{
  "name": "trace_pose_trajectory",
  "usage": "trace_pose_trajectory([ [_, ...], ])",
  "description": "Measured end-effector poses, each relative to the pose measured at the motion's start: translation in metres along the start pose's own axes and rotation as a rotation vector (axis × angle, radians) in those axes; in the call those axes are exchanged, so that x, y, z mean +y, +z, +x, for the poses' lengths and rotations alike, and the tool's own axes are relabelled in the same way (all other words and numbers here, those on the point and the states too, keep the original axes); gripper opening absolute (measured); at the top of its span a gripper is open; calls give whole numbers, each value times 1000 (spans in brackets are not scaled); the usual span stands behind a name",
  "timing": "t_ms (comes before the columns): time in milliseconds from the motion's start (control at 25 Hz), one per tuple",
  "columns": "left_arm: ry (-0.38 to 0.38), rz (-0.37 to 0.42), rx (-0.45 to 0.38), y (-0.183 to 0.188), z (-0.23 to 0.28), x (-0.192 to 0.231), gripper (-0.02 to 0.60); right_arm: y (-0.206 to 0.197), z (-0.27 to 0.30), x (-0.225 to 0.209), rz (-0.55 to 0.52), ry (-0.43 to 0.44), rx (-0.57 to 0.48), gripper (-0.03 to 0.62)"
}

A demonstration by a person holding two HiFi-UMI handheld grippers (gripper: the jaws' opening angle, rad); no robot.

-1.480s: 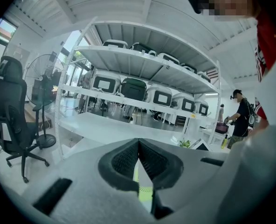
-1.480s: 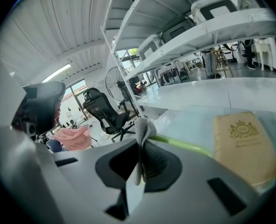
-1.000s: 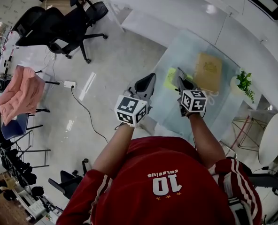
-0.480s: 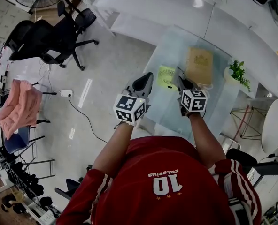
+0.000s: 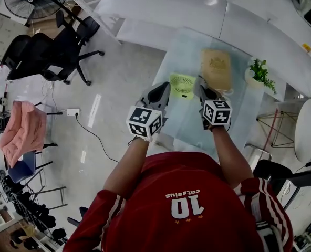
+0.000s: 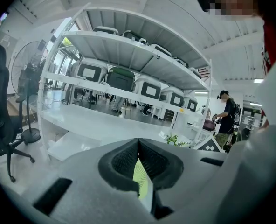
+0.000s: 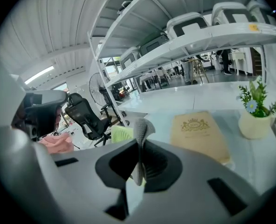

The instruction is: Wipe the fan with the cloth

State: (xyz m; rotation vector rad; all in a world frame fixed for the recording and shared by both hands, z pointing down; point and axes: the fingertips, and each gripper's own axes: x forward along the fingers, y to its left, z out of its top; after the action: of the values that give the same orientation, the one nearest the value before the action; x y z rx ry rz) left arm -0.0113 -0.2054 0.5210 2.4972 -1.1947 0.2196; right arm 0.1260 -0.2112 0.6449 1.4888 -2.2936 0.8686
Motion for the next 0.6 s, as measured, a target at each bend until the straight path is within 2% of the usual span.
trace_pose_trajectory([
  [280,-17,14,5,1,3,-8,0,-3,-10,-11,7,-33,-7,18],
  [600,18,14,2,0,-7,1,0,10,-12,-12,-9,-52,-41,17],
])
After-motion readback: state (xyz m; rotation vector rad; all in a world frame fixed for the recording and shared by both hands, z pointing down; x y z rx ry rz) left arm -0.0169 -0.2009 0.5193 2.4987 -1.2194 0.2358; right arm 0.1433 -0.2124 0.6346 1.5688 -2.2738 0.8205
